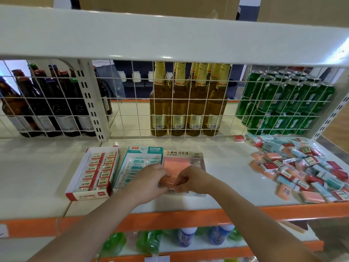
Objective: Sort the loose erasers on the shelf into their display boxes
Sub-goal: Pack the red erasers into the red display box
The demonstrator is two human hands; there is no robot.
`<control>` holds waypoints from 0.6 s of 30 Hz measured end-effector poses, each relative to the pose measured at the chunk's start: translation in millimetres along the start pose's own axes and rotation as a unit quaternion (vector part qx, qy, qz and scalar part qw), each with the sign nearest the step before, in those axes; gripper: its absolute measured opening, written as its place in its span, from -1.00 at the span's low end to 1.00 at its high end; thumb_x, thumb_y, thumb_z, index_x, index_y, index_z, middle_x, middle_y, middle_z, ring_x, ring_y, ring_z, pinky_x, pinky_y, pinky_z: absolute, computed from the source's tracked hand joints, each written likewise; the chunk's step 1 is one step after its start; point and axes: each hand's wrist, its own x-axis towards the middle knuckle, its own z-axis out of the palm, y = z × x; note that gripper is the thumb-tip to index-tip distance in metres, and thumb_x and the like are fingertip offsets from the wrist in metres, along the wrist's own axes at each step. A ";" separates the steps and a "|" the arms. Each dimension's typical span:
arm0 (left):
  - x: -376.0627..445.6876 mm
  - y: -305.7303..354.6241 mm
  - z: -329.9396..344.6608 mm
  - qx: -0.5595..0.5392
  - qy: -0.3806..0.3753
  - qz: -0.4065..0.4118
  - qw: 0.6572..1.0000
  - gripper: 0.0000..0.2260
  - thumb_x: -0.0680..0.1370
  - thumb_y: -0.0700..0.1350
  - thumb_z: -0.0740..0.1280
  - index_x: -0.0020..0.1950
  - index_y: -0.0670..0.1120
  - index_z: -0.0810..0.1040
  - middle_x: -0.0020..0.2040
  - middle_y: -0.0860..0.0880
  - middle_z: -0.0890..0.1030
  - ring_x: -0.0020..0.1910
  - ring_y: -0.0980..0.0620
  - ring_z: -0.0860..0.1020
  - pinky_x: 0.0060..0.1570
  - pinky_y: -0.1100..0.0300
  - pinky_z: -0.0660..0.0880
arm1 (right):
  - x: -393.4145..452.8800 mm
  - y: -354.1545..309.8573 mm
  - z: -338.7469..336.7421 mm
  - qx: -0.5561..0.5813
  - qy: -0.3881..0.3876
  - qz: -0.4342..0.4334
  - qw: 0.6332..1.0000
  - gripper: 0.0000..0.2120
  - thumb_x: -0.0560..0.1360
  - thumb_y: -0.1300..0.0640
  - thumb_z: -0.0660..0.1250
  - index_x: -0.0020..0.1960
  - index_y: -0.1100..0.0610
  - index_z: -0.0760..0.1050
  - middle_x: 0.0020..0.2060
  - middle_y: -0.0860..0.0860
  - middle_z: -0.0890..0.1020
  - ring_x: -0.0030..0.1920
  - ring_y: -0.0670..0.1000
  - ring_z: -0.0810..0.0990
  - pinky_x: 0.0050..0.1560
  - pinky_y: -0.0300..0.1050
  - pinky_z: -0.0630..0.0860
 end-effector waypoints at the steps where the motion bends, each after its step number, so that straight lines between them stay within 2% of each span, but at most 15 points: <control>1: 0.4 -1.0 0.3 0.000 0.001 -0.006 1.000 -0.59 0.50 0.01 0.33 0.34 0.00 0.43 0.25 0.06 0.43 0.24 0.11 0.37 0.16 0.29 0.29 | 0.2 0.4 -0.1 0.005 0.003 -0.001 1.000 -0.79 0.43 0.17 0.42 0.03 0.24 0.60 -0.34 -0.12 0.51 -0.31 -0.15 0.44 -0.27 -0.37 0.36; 7: 0.2 -2.0 1.3 -0.002 -0.002 -0.012 1.000 -0.53 0.50 0.05 0.35 0.39 0.04 0.36 0.29 0.08 0.41 0.28 0.12 0.35 0.22 0.27 0.28 | 4.9 0.8 1.3 0.037 0.037 0.030 0.998 -0.84 0.47 0.17 0.35 -0.02 0.22 0.62 -0.23 0.12 0.62 -0.31 -0.08 0.46 -0.30 -0.29 0.40; 10: 0.5 -1.8 1.3 0.002 -0.004 -0.014 1.000 -0.50 0.50 0.05 0.34 0.41 0.04 0.34 0.32 0.08 0.39 0.31 0.11 0.33 0.25 0.26 0.27 | 6.8 -2.2 3.7 0.004 0.043 0.027 0.999 -0.85 0.47 0.18 0.35 -0.02 0.22 0.61 -0.32 0.04 0.57 -0.32 -0.06 0.45 -0.34 -0.30 0.37; 13: 1.2 -2.0 2.3 0.003 -0.003 -0.016 1.000 -0.50 0.49 0.03 0.35 0.41 0.02 0.34 0.31 0.07 0.39 0.29 0.11 0.34 0.25 0.25 0.29 | 9.7 -6.5 5.4 -0.046 0.058 0.021 0.997 -0.83 0.50 0.16 0.30 0.03 0.18 0.62 -0.12 0.09 0.65 -0.20 -0.02 0.51 -0.19 -0.20 0.46; 18: 2.0 -3.6 3.6 0.021 -0.008 -0.008 1.000 -0.52 0.50 0.05 0.33 0.39 0.00 0.36 0.29 0.07 0.40 0.28 0.09 0.35 0.27 0.22 0.31 | 6.9 -8.1 -7.8 -0.050 0.092 0.003 0.995 -0.80 0.54 0.14 0.24 0.07 0.17 0.58 -0.04 0.07 0.64 -0.16 -0.04 0.52 -0.12 -0.18 0.48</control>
